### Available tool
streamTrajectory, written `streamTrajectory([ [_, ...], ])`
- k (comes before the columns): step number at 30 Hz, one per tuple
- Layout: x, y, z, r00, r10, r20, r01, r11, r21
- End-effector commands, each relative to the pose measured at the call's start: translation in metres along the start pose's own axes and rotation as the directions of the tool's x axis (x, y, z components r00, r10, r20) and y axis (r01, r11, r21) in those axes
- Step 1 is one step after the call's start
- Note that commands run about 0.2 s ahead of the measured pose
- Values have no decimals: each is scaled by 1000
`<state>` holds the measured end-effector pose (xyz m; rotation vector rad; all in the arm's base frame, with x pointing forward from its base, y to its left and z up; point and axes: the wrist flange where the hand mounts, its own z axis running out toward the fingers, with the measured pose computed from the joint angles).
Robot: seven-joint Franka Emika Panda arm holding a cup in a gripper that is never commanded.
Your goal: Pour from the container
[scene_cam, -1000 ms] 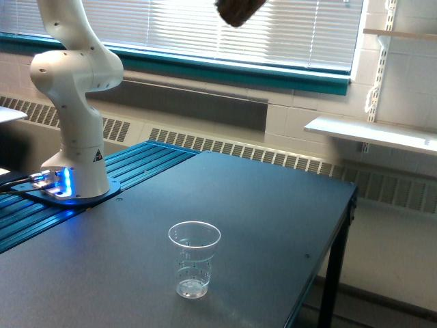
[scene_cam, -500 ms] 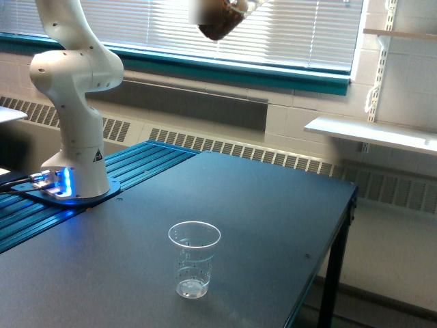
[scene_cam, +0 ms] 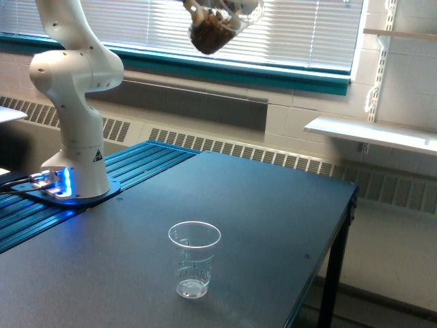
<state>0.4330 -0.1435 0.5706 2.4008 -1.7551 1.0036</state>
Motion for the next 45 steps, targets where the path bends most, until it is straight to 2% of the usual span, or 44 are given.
streamTrajectory([
  [1, -4, 6, 6, 999, 37, -9, -37, 999, -39],
  [9, -7, 9, 17, 999, 31, -11, -31, 996, -78],
  [28, -6, -2, 54, 1000, 7, 13, -6, 993, -119],
  [45, -24, 7, 58, 1000, 10, 20, -6, 983, -184],
])
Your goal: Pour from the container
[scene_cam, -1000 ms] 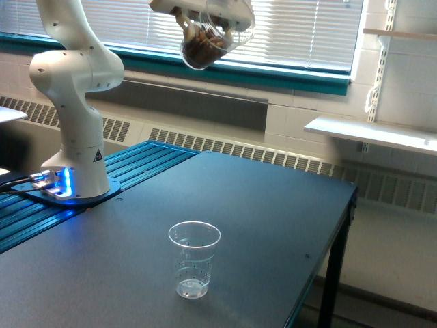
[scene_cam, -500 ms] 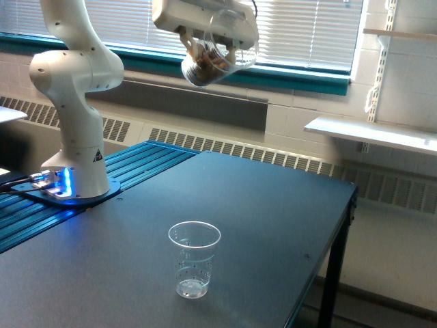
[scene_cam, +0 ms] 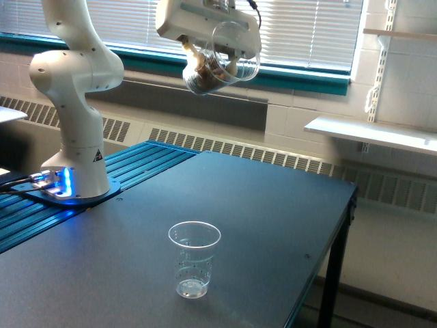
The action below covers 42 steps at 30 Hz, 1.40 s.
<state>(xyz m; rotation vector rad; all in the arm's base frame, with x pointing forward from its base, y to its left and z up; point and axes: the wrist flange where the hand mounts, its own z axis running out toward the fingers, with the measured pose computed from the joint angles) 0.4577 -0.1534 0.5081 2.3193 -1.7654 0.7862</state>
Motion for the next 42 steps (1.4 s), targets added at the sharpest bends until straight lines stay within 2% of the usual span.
streamTrajectory([
  [1, -7, 5, -6, 1000, 12, -2, -12, 1000, -12],
  [20, -27, 32, -6, 1000, 8, 14, -7, 998, -62],
  [29, -33, 36, 1, 1000, -4, 21, 5, 997, -75],
  [42, -39, 26, 16, 999, -30, 28, 33, 995, -97],
])
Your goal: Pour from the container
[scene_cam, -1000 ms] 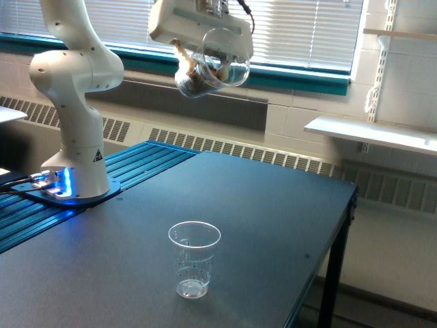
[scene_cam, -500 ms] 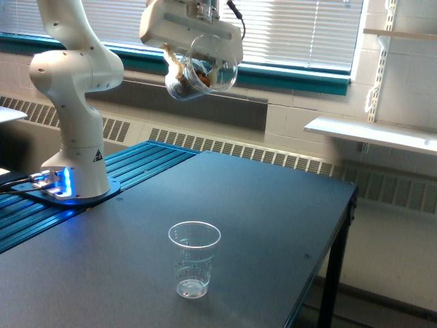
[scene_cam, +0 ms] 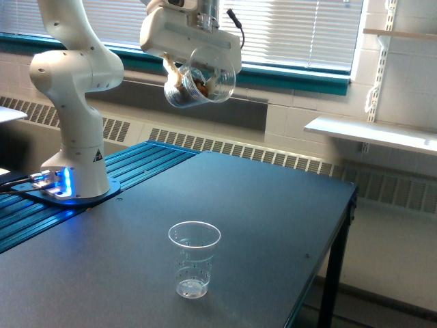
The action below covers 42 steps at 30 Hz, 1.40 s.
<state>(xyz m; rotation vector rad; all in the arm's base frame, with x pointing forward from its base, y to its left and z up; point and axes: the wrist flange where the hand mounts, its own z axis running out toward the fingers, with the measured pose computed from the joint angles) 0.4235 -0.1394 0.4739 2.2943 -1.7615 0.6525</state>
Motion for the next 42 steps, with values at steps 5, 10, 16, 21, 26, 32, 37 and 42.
streamTrajectory([
  [5, -4, -13, 9, 1000, -31, -4, 31, 999, -14],
  [10, -6, -15, 15, 1000, -31, 2, 31, 999, -21],
  [16, -8, -16, 18, 999, -38, 3, 38, 998, -42],
  [21, -9, -15, 20, 999, -38, 3, 38, 998, -53],
  [26, -11, -12, 23, 999, -39, -1, 39, 997, -60],
  [32, -14, -8, 24, 999, -40, -5, 39, 996, -81],
  [37, -16, -4, 25, 999, -44, -11, 43, 995, -94],
  [42, -18, -2, 26, 999, -46, -10, 45, 993, -111],
])
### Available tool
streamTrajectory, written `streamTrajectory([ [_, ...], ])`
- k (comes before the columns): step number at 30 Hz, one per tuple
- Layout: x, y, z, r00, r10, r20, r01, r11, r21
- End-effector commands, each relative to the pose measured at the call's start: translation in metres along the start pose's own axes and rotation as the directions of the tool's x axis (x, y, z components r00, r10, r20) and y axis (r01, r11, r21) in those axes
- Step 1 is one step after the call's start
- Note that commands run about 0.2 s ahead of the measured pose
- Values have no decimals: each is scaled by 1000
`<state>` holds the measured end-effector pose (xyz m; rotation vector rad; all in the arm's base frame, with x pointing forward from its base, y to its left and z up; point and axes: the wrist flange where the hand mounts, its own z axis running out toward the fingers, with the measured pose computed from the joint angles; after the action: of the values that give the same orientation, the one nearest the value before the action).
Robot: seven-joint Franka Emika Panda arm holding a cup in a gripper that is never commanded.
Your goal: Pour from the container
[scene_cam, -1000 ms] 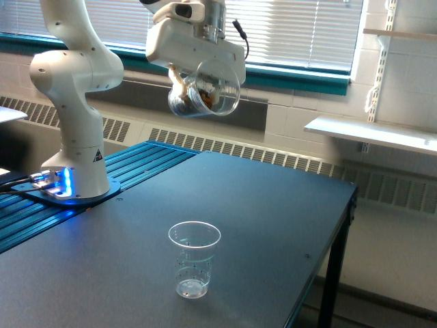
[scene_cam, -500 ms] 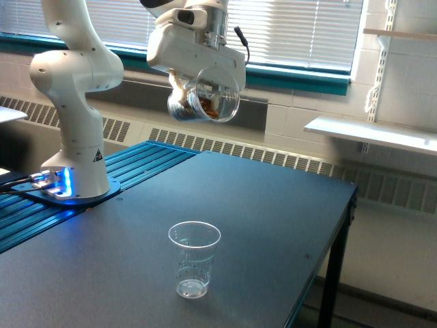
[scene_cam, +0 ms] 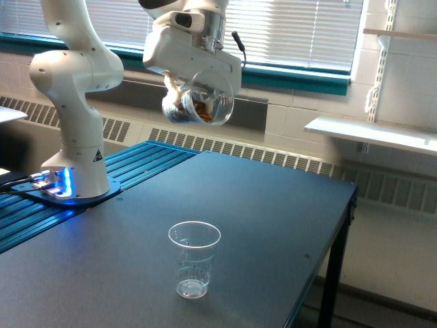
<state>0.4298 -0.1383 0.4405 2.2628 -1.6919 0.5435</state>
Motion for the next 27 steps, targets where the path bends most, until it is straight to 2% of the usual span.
streamTrajectory([
  [1, -5, 1, -4, 1000, 2, -14, -2, 1000, -14],
  [17, -16, 1, 11, 999, -37, -29, 36, 999, -29],
  [27, -24, 2, 18, 999, -32, -43, 30, 999, -43],
])
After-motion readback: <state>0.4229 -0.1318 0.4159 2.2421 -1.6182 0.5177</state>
